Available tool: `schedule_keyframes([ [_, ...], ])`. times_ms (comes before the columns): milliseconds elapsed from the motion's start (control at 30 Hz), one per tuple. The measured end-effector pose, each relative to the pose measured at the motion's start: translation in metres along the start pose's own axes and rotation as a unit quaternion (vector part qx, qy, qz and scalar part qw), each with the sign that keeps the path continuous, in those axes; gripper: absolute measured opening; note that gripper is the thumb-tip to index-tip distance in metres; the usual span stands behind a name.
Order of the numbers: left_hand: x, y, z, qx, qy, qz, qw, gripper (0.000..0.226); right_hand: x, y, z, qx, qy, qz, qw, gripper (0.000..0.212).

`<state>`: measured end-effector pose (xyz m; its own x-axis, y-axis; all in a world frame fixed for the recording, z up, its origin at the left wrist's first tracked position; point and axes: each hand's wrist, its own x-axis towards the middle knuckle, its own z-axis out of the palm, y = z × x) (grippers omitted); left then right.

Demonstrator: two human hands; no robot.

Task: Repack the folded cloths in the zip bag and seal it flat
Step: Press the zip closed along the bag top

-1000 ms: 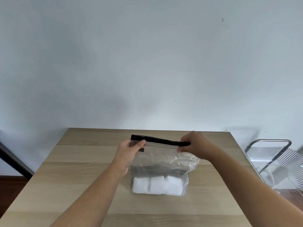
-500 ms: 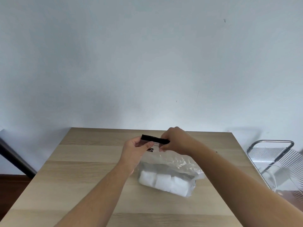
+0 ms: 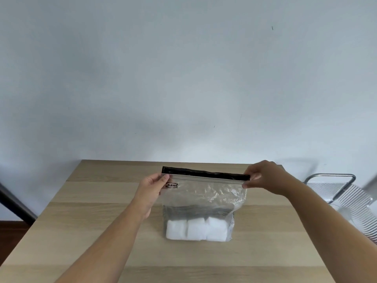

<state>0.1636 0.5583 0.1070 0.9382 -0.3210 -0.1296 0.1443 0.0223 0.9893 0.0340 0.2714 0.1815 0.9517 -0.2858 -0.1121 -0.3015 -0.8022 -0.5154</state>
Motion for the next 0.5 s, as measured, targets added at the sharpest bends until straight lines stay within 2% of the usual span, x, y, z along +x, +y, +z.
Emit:
schedule_keyframes([
  [133, -0.001, 0.002, 0.006, 0.023, -0.019, 0.016, 0.999, 0.019, 0.005, -0.029, 0.004, 0.008, -0.005, -0.051, 0.999, 0.035],
  [233, -0.005, 0.003, 0.017, 0.025, -0.033, 0.055, 0.998, 0.019, 0.014, -0.064, 0.021, -0.001, -0.031, -0.092, 0.995, 0.038],
  [400, -0.013, 0.0, 0.026, 0.037, -0.066, 0.098, 0.992, 0.018, 0.024, -0.101, 0.062, -0.083, -0.029, -0.12, 0.989, 0.012],
  [500, -0.013, -0.001, 0.021, 0.037, -0.052, 0.098, 0.993, 0.013, 0.023, -0.098, 0.067, -0.063, -0.027, -0.104, 0.992, 0.011],
])
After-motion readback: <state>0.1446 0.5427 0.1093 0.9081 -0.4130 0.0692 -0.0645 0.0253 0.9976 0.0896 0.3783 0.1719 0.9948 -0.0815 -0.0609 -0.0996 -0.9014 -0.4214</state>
